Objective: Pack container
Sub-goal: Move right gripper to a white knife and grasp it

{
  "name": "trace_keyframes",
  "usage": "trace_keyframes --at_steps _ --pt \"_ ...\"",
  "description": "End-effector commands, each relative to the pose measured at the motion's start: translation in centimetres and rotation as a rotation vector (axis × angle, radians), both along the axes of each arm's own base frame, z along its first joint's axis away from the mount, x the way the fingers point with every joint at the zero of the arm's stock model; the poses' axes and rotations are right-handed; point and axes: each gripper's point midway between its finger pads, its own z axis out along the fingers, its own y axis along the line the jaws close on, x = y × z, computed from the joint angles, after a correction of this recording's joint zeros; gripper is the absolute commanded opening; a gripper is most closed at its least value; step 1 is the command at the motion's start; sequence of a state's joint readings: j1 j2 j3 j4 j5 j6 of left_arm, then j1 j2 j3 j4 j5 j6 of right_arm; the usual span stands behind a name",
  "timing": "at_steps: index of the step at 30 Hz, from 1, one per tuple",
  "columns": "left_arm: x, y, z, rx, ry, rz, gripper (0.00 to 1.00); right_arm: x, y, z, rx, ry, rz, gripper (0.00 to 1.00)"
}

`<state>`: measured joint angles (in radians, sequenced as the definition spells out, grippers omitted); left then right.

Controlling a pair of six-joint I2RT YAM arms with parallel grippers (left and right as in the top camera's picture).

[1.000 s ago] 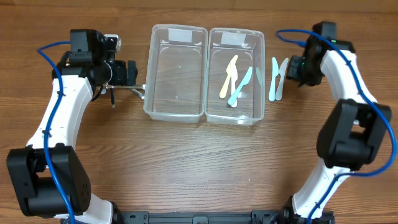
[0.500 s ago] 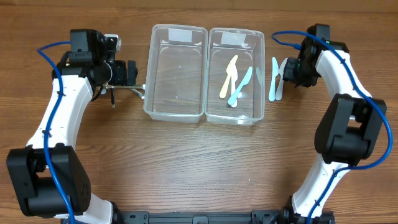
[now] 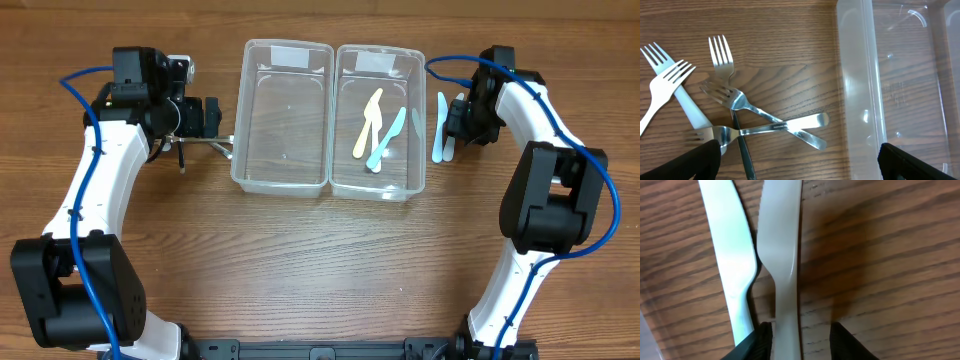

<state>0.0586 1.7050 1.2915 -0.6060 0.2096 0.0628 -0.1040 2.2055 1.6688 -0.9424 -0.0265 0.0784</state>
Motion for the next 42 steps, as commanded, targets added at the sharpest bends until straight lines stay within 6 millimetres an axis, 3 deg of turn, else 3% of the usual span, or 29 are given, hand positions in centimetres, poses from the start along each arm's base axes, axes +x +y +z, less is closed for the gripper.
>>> trace_keyframes --at_steps 1,7,9,16,19,22,26,29,37,42 --pt "0.7 -0.5 0.8 -0.002 -0.025 -0.030 1.00 -0.3 0.1 -1.8 0.009 0.039 0.001 0.38" --pt "0.7 -0.5 0.8 -0.002 -0.025 -0.030 1.00 -1.6 0.0 -4.0 0.001 0.113 -0.001 0.31" --pt "0.7 -0.5 0.8 -0.002 -0.025 -0.030 1.00 -1.7 -0.3 -4.0 -0.014 0.121 -0.003 0.24" --pt "0.7 -0.5 0.8 -0.002 -0.025 -0.030 1.00 -2.3 -1.6 -3.9 -0.093 0.145 -0.008 0.17" --pt "0.7 -0.5 0.8 -0.002 -0.025 -0.030 1.00 -2.8 -1.7 -3.9 -0.099 0.166 -0.008 0.04" --pt "0.7 -0.4 0.8 -0.002 -0.025 -0.030 1.00 -2.8 -1.7 -3.3 -0.099 0.170 -0.009 0.04" --pt "0.7 -0.5 0.8 -0.002 -0.025 -0.030 1.00 -1.9 -1.8 -1.1 -0.103 0.121 -0.014 0.04" --pt "0.7 -0.5 0.8 -0.002 -0.025 -0.030 1.00 -0.7 -1.9 2.0 -0.111 0.035 -0.019 0.04" --pt "0.7 -0.5 0.8 -0.002 -0.025 -0.030 1.00 -0.4 -1.9 5.2 -0.117 -0.028 -0.022 0.04" --pt "0.7 -0.5 0.8 -0.002 -0.025 -0.030 1.00 -0.1 -1.4 9.9 -0.104 -0.139 -0.020 0.04"
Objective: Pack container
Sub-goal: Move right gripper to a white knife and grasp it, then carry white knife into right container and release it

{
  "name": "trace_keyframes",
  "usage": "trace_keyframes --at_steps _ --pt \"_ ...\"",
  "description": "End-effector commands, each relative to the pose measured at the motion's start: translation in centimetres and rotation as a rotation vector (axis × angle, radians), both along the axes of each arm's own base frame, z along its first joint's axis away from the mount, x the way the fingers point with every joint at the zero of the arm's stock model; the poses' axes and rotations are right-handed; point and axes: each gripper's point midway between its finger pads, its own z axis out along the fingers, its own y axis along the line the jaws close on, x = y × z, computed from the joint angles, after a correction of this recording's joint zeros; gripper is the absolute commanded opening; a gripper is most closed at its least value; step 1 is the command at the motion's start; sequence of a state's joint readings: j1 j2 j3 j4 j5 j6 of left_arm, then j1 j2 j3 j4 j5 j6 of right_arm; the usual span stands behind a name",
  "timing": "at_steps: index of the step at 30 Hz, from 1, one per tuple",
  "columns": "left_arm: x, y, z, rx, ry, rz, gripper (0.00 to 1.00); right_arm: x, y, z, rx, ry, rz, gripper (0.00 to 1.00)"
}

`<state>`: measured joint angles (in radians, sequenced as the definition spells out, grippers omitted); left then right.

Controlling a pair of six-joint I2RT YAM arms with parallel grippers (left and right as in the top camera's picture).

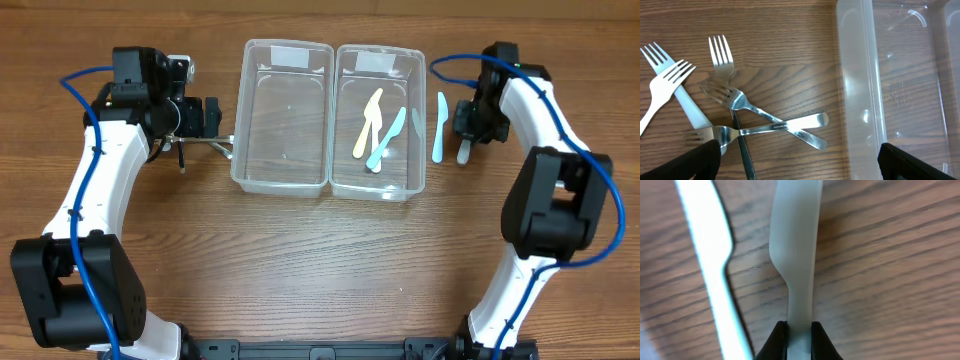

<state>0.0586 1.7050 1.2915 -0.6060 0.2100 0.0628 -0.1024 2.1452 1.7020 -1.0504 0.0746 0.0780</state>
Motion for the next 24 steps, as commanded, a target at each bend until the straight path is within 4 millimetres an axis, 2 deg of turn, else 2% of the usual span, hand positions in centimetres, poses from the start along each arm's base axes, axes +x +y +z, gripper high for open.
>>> trace_keyframes --at_steps 1,5,8,12,17,20,22,24 --pt "0.7 -0.4 0.8 -0.002 -0.025 -0.030 1.00 1.1 0.4 7.9 0.000 -0.188 0.005 0.04" --pt "0.7 -0.4 0.8 -0.002 -0.025 -0.030 1.00 0.9 2.8 12.6 0.065 -0.301 0.051 0.04" --pt "0.7 -0.4 0.8 -0.002 -0.025 -0.030 1.00 0.6 5.3 15.3 0.088 -0.364 0.106 0.04" --pt "0.7 -0.4 0.8 -0.002 -0.025 -0.030 1.00 0.3 9.2 15.9 0.120 -0.374 0.167 0.04" --pt "0.7 -0.5 0.8 -0.002 -0.025 -0.032 1.00 0.2 15.0 14.3 0.148 -0.345 0.289 0.04" --pt "0.7 -0.5 0.8 -0.002 -0.025 -0.031 1.00 0.9 17.8 11.3 0.142 -0.313 0.344 0.04" --pt "0.7 -0.5 0.8 -0.002 -0.025 -0.031 1.00 1.2 18.7 8.8 0.148 -0.269 0.341 0.04" --pt "0.7 -0.5 0.8 -0.002 -0.025 -0.031 1.00 1.2 19.1 6.5 0.162 -0.223 0.344 0.17"
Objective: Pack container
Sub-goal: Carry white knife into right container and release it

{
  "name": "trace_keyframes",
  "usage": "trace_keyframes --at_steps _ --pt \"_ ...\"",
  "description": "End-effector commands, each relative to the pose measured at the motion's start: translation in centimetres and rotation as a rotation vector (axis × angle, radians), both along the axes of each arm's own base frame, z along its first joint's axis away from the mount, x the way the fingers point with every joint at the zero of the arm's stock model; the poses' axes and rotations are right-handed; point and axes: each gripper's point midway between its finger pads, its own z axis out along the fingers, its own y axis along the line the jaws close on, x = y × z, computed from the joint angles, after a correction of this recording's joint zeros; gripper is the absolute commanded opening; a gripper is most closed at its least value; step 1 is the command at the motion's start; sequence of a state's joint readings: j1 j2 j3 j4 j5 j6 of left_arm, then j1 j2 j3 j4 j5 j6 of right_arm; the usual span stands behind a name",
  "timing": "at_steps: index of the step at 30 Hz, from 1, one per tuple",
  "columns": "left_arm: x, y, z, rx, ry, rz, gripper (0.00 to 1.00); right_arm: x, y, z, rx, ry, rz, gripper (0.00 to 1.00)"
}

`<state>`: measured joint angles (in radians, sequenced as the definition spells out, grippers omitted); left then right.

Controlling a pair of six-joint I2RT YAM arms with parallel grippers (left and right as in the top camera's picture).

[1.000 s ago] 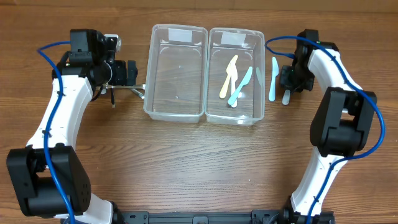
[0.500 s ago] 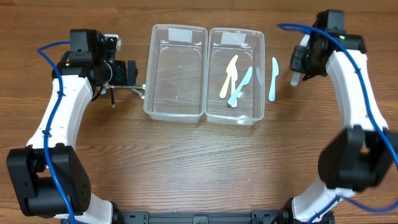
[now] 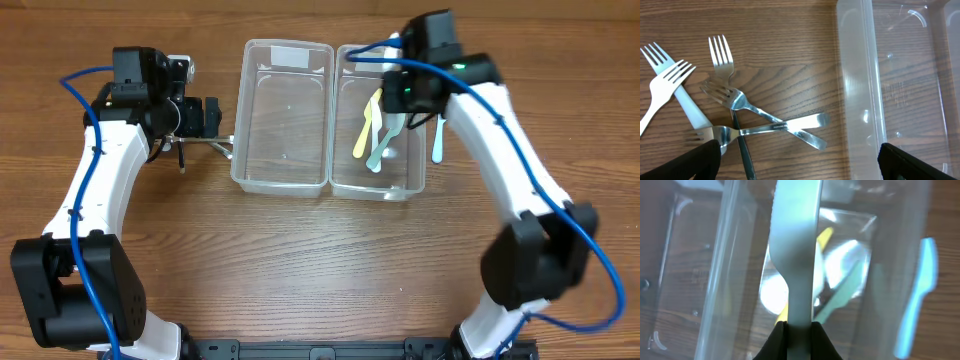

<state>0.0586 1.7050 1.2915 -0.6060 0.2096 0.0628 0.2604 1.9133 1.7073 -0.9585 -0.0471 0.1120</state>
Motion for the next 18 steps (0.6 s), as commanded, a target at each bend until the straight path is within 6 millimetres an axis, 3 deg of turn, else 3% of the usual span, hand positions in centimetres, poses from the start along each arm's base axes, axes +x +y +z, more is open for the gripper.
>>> trace_keyframes --at_steps 1,3,5,10,11,13,15,18 --pt "0.7 -0.5 0.8 -0.002 -0.025 -0.032 1.00 0.1 0.6 -5.2 -0.003 0.113 -0.008 0.29" --pt "0.7 -0.5 0.8 -0.002 -0.025 -0.032 1.00 0.1 0.6 -5.2 -0.006 0.111 -0.006 0.40" --pt "0.7 -0.5 0.8 -0.002 -0.025 -0.032 1.00 0.7 0.3 -3.4 -0.012 0.066 -0.011 0.52" --pt "0.7 -0.5 0.8 -0.002 -0.025 -0.031 1.00 2.8 -2.2 4.6 0.017 -0.127 -0.079 0.65" --pt "0.7 -0.5 0.8 -0.002 -0.025 -0.032 1.00 3.2 -3.4 6.6 0.026 -0.173 -0.104 0.68" --pt "0.7 -0.5 0.8 -0.002 -0.025 -0.032 1.00 3.8 -5.7 8.7 0.033 -0.222 -0.152 0.69" --pt "0.7 -0.5 0.8 -0.002 -0.025 -0.032 1.00 4.2 -8.4 9.3 0.029 -0.234 -0.208 0.68" --pt "0.7 -0.5 0.8 -0.002 -0.025 -0.032 1.00 3.9 -12.6 8.0 0.032 -0.190 -0.317 0.67"
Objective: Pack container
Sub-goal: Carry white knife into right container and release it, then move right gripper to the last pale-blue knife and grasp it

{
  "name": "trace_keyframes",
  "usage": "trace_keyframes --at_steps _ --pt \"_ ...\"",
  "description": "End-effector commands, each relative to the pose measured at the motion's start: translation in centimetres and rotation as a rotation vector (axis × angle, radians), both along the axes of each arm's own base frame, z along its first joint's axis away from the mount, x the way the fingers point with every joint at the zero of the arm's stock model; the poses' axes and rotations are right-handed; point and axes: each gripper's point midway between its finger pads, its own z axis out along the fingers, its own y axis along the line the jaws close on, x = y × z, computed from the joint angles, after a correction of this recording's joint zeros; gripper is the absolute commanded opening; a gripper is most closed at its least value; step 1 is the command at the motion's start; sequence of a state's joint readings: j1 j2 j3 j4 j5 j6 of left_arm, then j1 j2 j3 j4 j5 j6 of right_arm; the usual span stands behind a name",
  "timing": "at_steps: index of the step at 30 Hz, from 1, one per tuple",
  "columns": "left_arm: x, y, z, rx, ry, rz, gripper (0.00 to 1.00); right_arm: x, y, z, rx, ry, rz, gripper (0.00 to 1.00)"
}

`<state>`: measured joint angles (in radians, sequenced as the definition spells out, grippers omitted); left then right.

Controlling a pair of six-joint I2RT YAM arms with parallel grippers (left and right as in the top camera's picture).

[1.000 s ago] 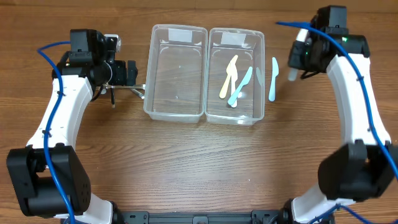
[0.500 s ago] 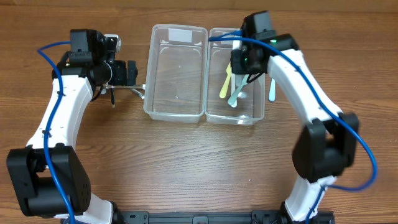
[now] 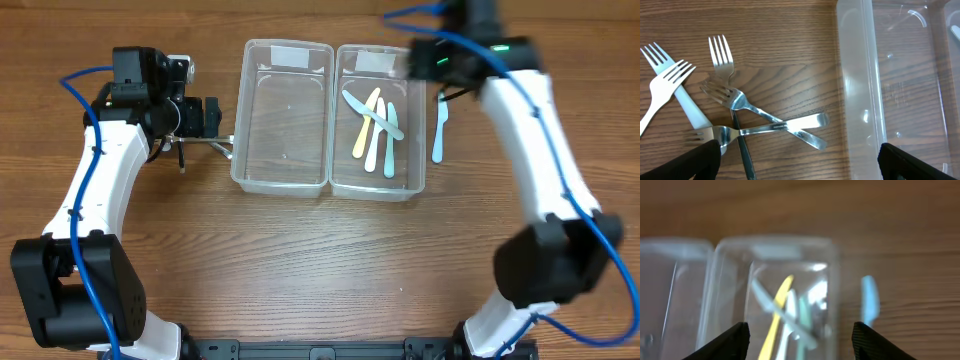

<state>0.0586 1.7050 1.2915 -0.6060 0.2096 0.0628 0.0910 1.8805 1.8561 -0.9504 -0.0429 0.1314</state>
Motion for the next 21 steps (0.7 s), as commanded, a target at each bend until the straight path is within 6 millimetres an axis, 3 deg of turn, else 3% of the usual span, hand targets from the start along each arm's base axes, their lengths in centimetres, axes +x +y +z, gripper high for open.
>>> trace_keyframes --at_steps 1,6,11,21 --pt "0.7 -0.5 0.8 -0.002 -0.025 -0.032 1.00 -0.5 -6.0 -0.1 0.011 0.022 -0.147 0.66" --pt "0.7 -0.5 0.8 -0.002 -0.025 -0.032 1.00 -2.2 -8.3 -5.4 0.055 0.149 -0.188 0.62" --pt "0.7 -0.5 0.8 -0.002 -0.025 -0.032 1.00 -3.3 -8.2 -11.9 0.059 0.286 -0.191 0.59" --pt "0.7 -0.5 0.8 -0.002 -0.025 -0.032 1.00 -4.2 -8.1 -18.2 0.059 0.441 -0.192 0.57"
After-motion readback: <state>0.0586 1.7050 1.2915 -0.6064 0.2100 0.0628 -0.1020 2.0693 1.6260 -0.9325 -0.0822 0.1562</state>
